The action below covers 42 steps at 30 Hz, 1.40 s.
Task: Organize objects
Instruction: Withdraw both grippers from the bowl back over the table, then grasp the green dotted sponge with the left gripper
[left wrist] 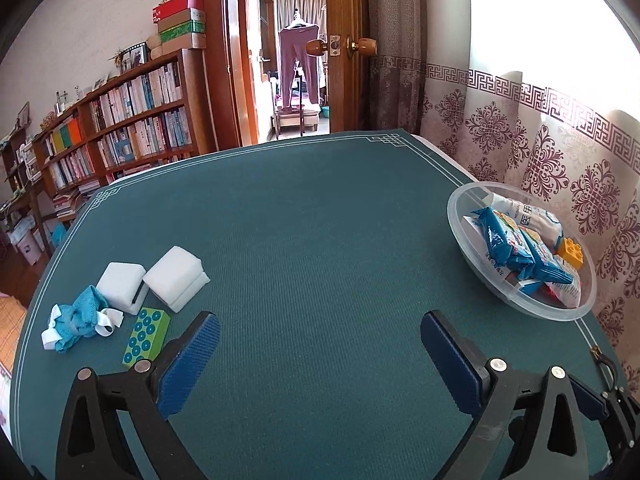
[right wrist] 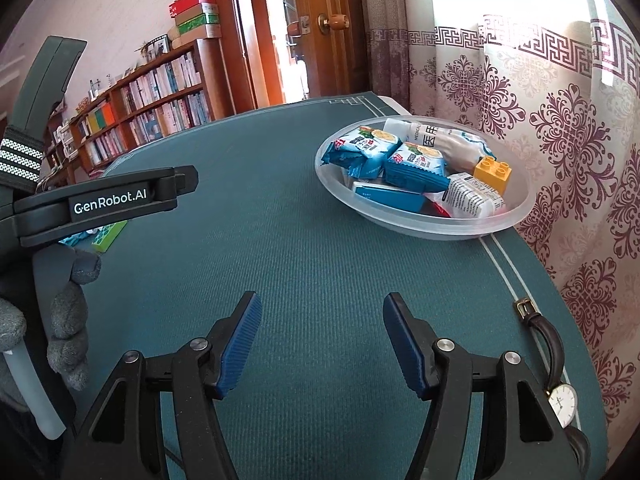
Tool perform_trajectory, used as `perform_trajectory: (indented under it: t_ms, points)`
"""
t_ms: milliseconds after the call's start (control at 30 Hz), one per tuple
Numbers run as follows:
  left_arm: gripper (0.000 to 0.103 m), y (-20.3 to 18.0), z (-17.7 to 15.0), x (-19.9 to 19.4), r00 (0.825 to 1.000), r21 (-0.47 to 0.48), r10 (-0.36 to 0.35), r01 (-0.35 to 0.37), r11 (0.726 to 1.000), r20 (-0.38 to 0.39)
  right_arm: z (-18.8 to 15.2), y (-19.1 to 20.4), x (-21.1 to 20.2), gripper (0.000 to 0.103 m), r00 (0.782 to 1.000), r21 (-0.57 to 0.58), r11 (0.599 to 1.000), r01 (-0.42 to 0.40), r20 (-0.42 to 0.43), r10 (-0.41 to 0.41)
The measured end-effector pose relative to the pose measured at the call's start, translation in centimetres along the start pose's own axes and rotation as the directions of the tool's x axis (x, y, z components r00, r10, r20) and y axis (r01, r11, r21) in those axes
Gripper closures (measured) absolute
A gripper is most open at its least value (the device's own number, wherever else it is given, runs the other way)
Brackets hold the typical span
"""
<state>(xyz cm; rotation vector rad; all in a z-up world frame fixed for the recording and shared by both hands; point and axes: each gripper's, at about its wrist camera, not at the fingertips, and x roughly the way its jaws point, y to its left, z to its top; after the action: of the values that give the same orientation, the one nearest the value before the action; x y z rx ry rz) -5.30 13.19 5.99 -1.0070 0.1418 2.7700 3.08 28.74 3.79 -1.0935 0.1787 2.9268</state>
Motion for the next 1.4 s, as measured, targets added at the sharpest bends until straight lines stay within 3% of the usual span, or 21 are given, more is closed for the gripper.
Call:
perform_trajectory:
  t_ms: [633, 1167, 1400]
  points:
    - [0.001, 6.6, -1.8, 0.5, 0.996, -0.115, 0.066, -0.072, 0.991, -0.052, 0.0, 2.2, 1.7, 0.038, 0.998, -0.019, 1.000, -0.022, -0.052, 0.021]
    - [0.001, 14.0, -2.4, 1.3, 0.981, -0.201, 0.174, -0.188, 0.961, -0.087, 0.0, 2.6, 2.0, 0.038, 0.997, -0.022, 0.999, -0.035, -0.062, 0.034]
    - [0.015, 15.8, -2.6, 3.1, 0.977, -0.218, 0.159, -0.187, 0.958, -0.142, 0.1, 2.9, 2.1, 0.038, 0.997, -0.028, 0.998, -0.051, -0.065, 0.049]
